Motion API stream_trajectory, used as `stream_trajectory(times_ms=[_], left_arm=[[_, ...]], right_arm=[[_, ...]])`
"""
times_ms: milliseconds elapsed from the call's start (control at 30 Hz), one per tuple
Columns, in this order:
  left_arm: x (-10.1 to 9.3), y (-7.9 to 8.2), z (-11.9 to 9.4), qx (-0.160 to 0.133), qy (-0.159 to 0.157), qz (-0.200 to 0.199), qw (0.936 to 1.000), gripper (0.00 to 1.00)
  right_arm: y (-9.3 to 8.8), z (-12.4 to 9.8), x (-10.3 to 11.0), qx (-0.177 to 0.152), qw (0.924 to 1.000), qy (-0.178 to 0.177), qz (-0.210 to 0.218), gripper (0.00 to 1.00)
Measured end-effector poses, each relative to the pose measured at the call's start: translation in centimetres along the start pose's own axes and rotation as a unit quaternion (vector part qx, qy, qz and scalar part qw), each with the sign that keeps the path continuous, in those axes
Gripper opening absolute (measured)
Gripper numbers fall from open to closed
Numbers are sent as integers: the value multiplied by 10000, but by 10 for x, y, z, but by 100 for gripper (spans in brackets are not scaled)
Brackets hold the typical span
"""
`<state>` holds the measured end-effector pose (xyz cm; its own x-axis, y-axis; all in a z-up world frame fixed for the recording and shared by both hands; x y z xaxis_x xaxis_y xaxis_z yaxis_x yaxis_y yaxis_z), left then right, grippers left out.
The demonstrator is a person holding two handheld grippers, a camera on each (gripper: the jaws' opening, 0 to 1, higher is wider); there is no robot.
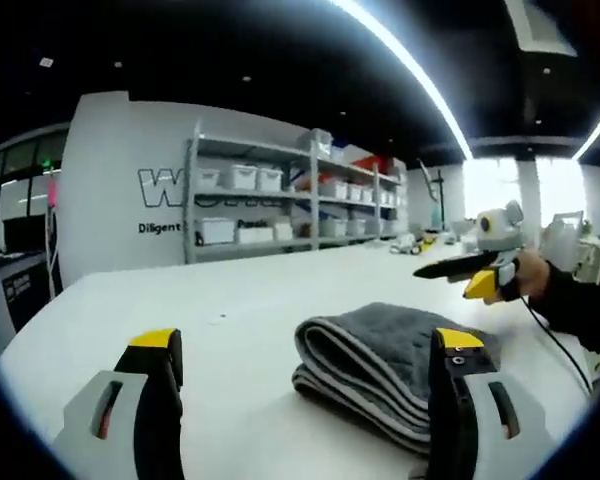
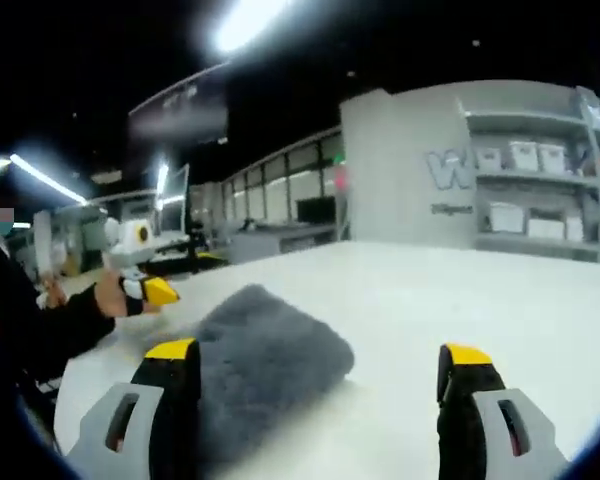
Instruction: Open the folded towel by lifting each exposed corner and separating the folded layers until the towel lies flat within the target outline without major curled edges
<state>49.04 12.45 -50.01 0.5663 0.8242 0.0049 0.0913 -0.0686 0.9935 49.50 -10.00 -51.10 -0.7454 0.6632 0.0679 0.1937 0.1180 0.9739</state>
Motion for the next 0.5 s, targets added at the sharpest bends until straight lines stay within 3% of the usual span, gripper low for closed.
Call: stream_trajectory(times_ms=[133, 333, 500], left_arm=[[0, -2, -2, 84, 105, 193, 9997, 100], [-4, 1, -12, 32, 19, -203, 9998, 100], [-3, 9, -24, 136, 208, 59, 9997, 100]], right_arm=[[1, -3, -2, -9, 10000, -45, -63, 100], [7, -21, -1, -215, 9996, -170, -91, 99], [1, -33, -2, -76, 9995, -259, -164, 99]])
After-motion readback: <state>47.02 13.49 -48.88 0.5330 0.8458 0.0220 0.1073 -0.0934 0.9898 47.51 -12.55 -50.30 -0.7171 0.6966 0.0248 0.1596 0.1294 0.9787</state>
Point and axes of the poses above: the point that each gripper's makers call its tool centre point, and the gripper's own axes: z roughly forward along the fingers, x roughly to its left, y roughly out of its top, the point moved 2 cm from there along -z, roughly backward along the fingers, and after that the axes turned 3 degrees about x, right-handed, at the moved point
